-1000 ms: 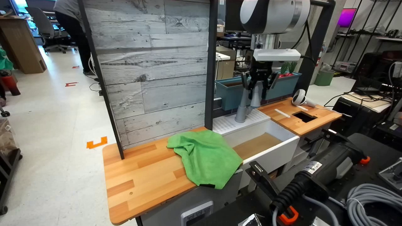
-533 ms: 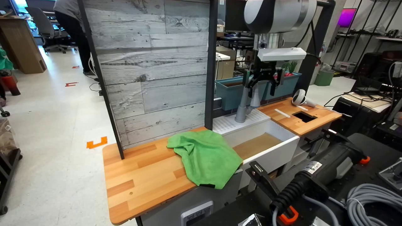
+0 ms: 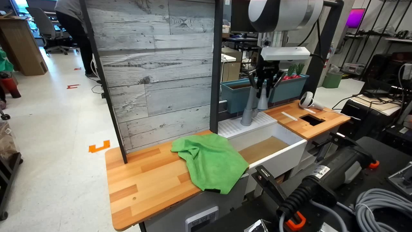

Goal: Push the grey faucet head to the left

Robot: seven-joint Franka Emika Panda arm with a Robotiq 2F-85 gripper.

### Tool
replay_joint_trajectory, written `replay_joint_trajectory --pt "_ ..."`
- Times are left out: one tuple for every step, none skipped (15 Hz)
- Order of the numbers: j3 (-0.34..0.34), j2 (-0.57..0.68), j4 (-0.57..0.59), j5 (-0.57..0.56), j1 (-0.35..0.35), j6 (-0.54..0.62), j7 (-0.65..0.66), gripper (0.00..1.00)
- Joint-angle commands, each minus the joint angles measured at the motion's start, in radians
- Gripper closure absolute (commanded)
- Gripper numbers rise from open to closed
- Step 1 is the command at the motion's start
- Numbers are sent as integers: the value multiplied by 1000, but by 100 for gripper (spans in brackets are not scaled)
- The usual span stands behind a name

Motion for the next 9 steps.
replay_joint_trajectory --pt "-6 -19 -38 -12 10 43 -2 97" --pt "-4 -20 -40 -10 10 46 -4 96" --pt "2 -20 -39 -1 5 46 -5 94" --pt "16 -17 -32 18 -5 38 -7 94" --pt "39 -17 -22 53 -24 20 -13 94" --pt "59 -16 -16 90 -38 9 -17 94" --pt "85 -12 -1 139 -58 -14 -18 94" --pt "100 -6 9 174 -69 -24 -16 94" --pt "114 -3 13 208 -79 -21 -11 94"
